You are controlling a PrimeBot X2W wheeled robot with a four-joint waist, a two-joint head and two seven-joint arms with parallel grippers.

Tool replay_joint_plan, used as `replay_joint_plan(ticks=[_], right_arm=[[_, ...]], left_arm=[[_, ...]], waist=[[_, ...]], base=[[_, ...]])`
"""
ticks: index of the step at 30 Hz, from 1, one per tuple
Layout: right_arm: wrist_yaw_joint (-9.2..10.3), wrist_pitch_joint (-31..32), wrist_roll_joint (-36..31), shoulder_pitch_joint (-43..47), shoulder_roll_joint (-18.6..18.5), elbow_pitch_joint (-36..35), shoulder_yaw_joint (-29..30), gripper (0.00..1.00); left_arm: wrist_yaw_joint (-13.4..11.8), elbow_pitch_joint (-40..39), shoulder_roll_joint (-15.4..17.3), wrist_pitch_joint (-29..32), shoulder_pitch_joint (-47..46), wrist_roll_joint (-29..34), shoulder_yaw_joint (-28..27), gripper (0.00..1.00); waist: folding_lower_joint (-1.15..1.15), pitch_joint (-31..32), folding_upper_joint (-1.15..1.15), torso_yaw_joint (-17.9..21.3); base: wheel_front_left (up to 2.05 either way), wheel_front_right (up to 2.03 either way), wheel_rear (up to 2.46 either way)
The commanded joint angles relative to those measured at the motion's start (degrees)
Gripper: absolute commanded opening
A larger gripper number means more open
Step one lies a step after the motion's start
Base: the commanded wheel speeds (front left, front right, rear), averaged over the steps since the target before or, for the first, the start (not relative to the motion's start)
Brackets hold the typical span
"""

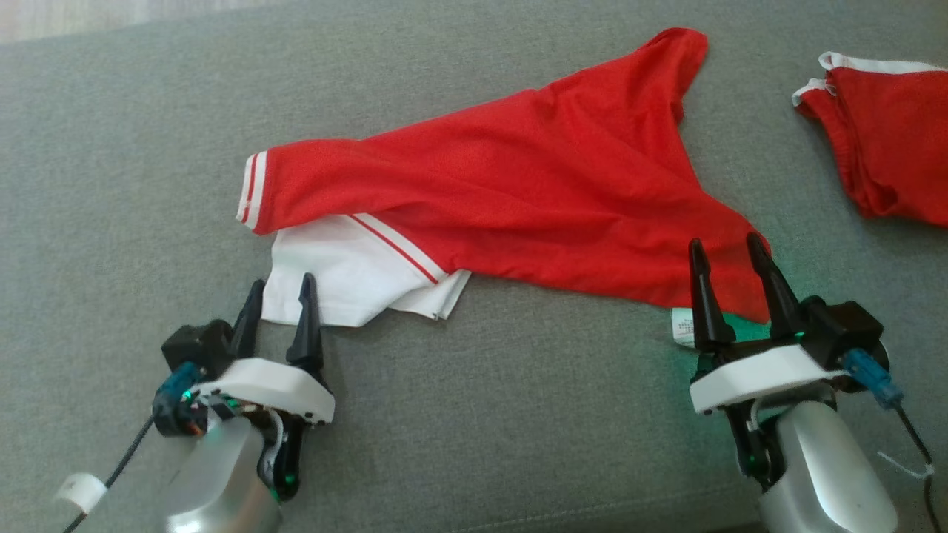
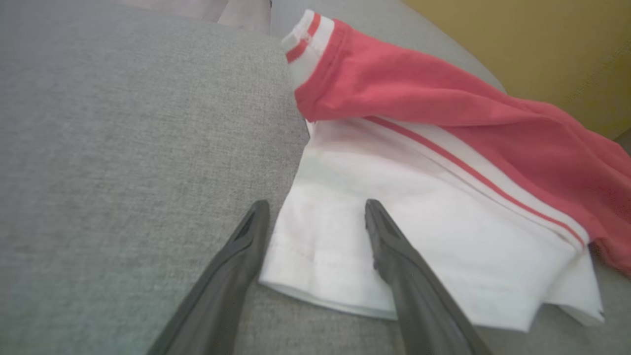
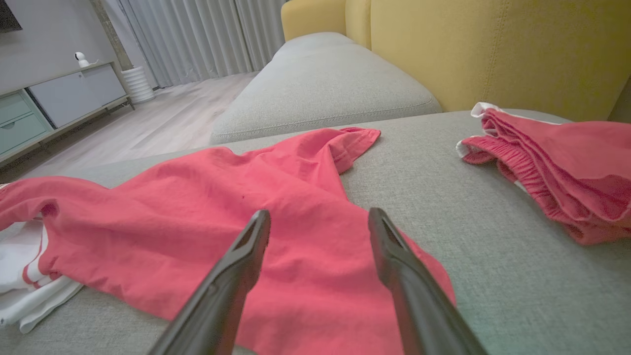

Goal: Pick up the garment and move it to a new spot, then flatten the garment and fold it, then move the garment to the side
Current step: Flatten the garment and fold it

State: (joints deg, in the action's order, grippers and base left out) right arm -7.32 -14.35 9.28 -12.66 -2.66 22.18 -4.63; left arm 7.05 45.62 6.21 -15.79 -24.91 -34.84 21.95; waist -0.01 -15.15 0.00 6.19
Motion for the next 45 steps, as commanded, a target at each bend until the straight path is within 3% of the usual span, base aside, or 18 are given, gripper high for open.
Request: replay_joint_plan(ticks=[1,14,15,16,17,24,27,33,45], right_arm=[[-0.17,-0.64,0.63,-2.45,-0.21,-2.0,-1.58,1.0],[-0.17,-0.64,1.87,-2.99,-0.21,-2.42,-1.45,1.0],[-0.17,-0.64,2.03,-2.99,-0.21,-2.42,-1.36,1.0],[-0.17,-0.64,2.15,-2.95,-0.21,-2.45,-1.28,1.0],[-0.17,-0.64,2.19,-2.89,-0.21,-2.49,-1.17,1.0],[-0.17,-0.65,1.98,-2.75,-0.21,-1.92,1.16,1.0],[-0.17,-0.65,1.63,-2.51,-0.21,-1.07,3.13,1.0],[-0.17,-0.65,0.28,-0.83,-0.21,3.27,7.92,1.0],[-0.17,-0.65,1.93,0.44,-0.21,12.16,7.47,1.0]], left_arm=[[0.43,1.11,-0.05,0.79,-0.33,-1.74,0.83,1.0],[0.43,8.95,1.31,0.93,-3.22,-7.41,12.1,1.0],[0.44,9.36,1.36,0.91,-3.28,-7.72,12.66,0.91],[0.44,9.75,1.43,0.9,-3.29,-8.0,13.18,0.49],[0.44,10.23,1.52,0.89,-3.26,-8.27,13.62,0.0],[0.44,12.1,2.27,0.82,-4.24,-9.55,14.8,0.0],[0.11,10.23,3.1,0.81,-4.59,-8.44,11.93,0.0],[-2.63,-1.09,3.67,0.81,-0.72,-2.11,1.83,0.0],[-0.66,-7.08,0.46,0.8,5.44,6.83,-6.01,0.0]], waist=[[0.01,-0.32,0.0,0.43],[0.01,-0.96,0.0,2.69],[0.01,-0.88,0.0,2.78],[0.01,-0.77,0.0,2.84],[0.01,-0.66,0.0,2.88],[0.01,-0.07,0.0,2.36],[0.01,0.45,0.0,1.81],[0.01,1.71,0.0,-0.05],[0.01,2.37,0.0,-2.04]], base=[[0.0,0.0,0.0],[0.0,0.0,0.0],[0.0,0.0,0.0],[0.0,0.0,0.0],[0.0,0.0,0.0],[0.0,0.0,0.0],[0.0,0.0,0.0],[0.0,0.0,0.0],[0.0,0.0,0.0]])
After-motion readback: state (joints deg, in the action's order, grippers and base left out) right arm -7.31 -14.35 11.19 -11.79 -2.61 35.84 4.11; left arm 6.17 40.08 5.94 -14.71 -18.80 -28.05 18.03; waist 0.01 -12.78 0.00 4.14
